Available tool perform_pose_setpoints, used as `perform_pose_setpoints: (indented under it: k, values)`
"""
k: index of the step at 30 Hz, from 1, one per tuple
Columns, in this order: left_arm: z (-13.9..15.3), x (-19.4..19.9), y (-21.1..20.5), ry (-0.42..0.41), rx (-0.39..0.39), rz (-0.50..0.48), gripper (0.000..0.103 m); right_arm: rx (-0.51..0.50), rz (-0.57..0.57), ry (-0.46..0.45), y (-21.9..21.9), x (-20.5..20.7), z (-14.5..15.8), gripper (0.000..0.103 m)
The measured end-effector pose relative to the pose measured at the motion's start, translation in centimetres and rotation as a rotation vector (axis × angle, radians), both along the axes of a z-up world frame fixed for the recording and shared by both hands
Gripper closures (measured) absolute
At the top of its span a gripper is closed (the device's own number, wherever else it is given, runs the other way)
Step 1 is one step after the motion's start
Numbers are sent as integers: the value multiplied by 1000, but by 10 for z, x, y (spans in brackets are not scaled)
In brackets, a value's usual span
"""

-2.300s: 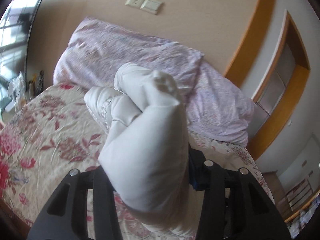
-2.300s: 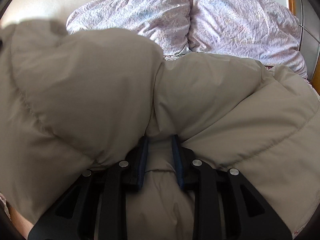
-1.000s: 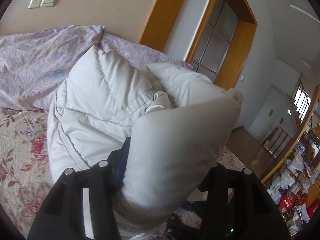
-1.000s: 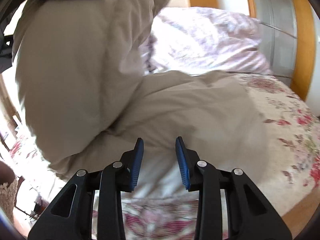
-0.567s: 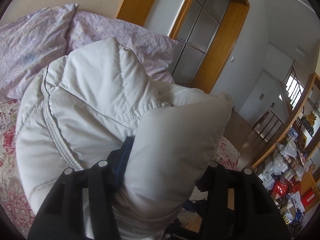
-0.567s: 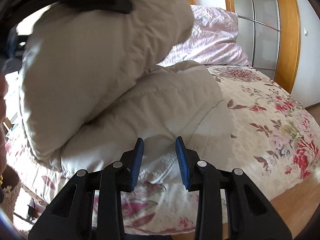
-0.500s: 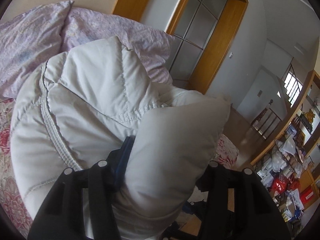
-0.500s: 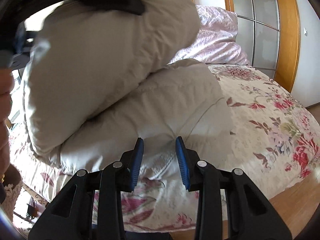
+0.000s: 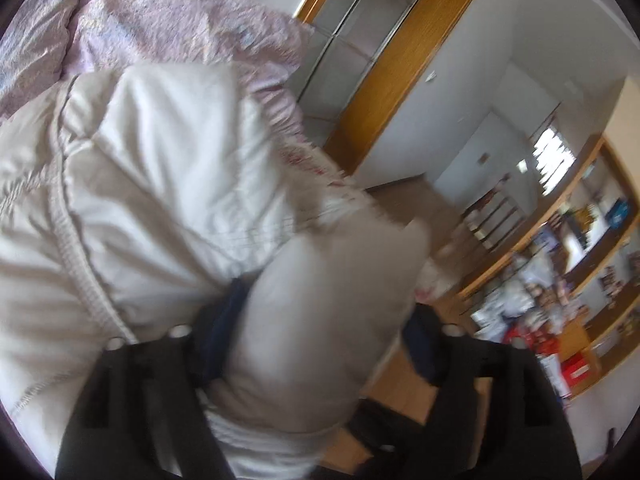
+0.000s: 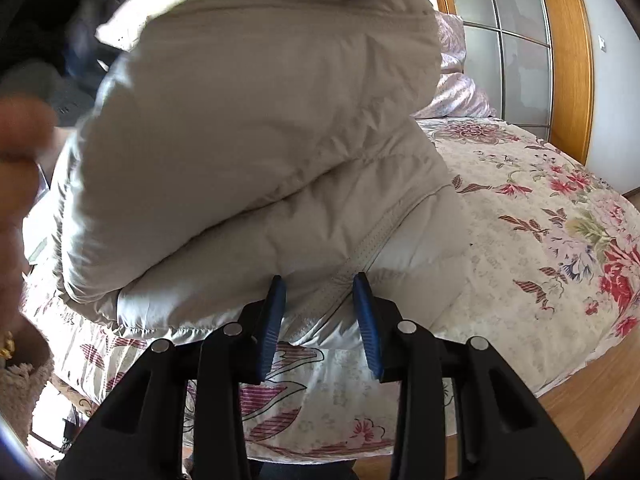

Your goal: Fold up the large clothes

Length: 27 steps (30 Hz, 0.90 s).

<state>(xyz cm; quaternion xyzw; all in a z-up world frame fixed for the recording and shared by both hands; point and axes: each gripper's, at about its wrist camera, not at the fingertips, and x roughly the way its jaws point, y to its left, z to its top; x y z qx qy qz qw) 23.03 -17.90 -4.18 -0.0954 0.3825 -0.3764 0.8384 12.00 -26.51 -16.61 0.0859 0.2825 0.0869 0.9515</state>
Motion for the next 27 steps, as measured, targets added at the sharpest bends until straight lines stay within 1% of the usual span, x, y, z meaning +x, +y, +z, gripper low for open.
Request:
perform_pose_setpoints:
  k: [4,6,7,8,11,13,14,16,18,20,22,24,27]
  values:
    - [36,-20,17,-76,-87,-20,13,-11,1,1,2,1,0,65]
    - [51,-26,34,-126,-112,16,7,-11,2,2,2,1,0,65]
    - [58,-29,46,-164,-107,62,7,-11,2,2,2,1,0,65]
    - [62,-31,58,-202,-85,120,7,-12,2,2,2,1,0,65]
    - [67,-28,86,-291,40,318,7,-16,3,2,2,2,0,65]
    - [63,-16,104,-341,150,453,7,-15,3,2,2,3,0,63]
    - [59,-8,109,-344,184,493,7,-15,4,3,2,3,0,62]
    - [47,12,121,-308,230,537,7,-21,4,2,4,3,0,61]
    - [31,34,123,-270,279,552,7,-27,3,2,5,3,0,60]
    - [19,44,119,-245,322,550,7,-26,4,3,5,3,0,60]
    - [6,42,118,-226,341,545,8,-22,6,5,5,2,0,60]
    - [-2,43,112,-218,343,536,8,-22,6,5,5,2,0,60]
    - [-8,44,103,-236,361,520,8,-22,5,4,5,2,0,60]
